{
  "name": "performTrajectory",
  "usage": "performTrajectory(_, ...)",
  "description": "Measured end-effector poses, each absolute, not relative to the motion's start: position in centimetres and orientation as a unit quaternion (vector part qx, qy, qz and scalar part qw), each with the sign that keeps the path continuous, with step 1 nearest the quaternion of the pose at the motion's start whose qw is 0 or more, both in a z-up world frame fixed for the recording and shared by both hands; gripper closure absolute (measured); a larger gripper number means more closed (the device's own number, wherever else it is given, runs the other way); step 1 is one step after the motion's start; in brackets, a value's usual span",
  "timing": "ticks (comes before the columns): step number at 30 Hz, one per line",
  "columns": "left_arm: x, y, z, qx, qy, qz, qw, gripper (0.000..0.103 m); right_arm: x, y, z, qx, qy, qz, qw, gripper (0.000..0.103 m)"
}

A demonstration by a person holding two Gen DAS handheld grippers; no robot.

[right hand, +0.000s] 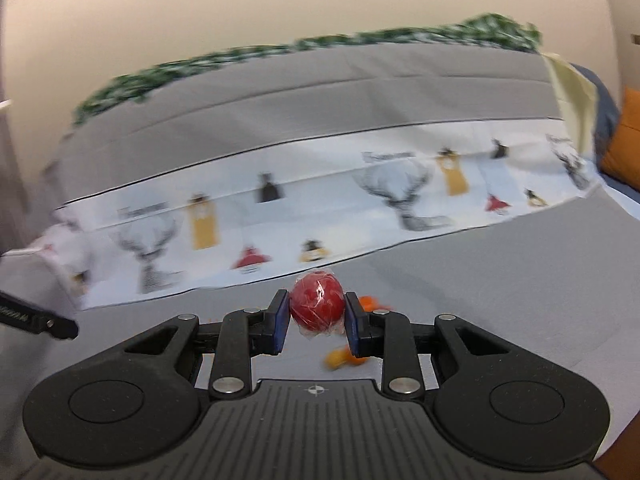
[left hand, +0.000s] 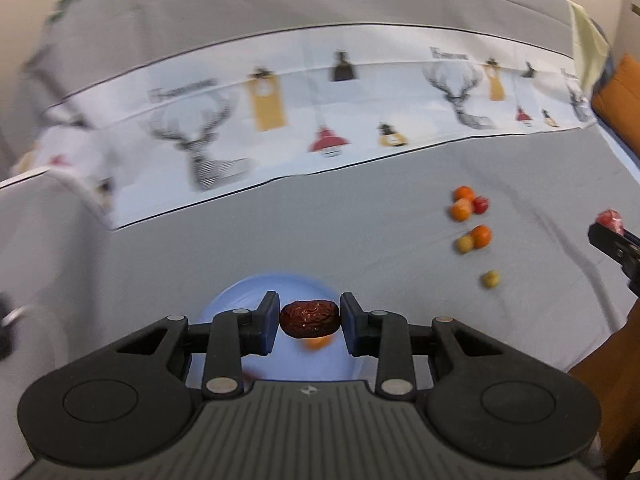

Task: Organize fruits
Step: 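Carry the red fruit and date over the blue plate with both tools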

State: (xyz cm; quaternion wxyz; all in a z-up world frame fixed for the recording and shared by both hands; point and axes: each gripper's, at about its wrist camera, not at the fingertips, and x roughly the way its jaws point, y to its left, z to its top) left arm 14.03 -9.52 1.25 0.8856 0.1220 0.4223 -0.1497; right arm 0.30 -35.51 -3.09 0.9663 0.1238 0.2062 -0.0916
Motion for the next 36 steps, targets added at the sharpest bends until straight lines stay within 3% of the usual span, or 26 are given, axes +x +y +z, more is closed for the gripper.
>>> performTrajectory(14,1.4,2.7,1.7,0.057,0.448,-0.115,0.885,0.067,-8.1,-20.2,-0.6,0.081,0.248,0.046,0.964,0.073)
performTrajectory(25,-2.0,4.4,2.8,0.013,0.411,-0.13,0.902,0.067,-10.8,-13.5,0.4,0.012,0.255,0.103,0.961,0.073)
performTrajectory(36,-2.7,5.5,2.2,0.007,0.409,-0.126,0.904,0.067,-11.0,-12.8,0.0,0.017,0.262,0.101,0.96,0.073)
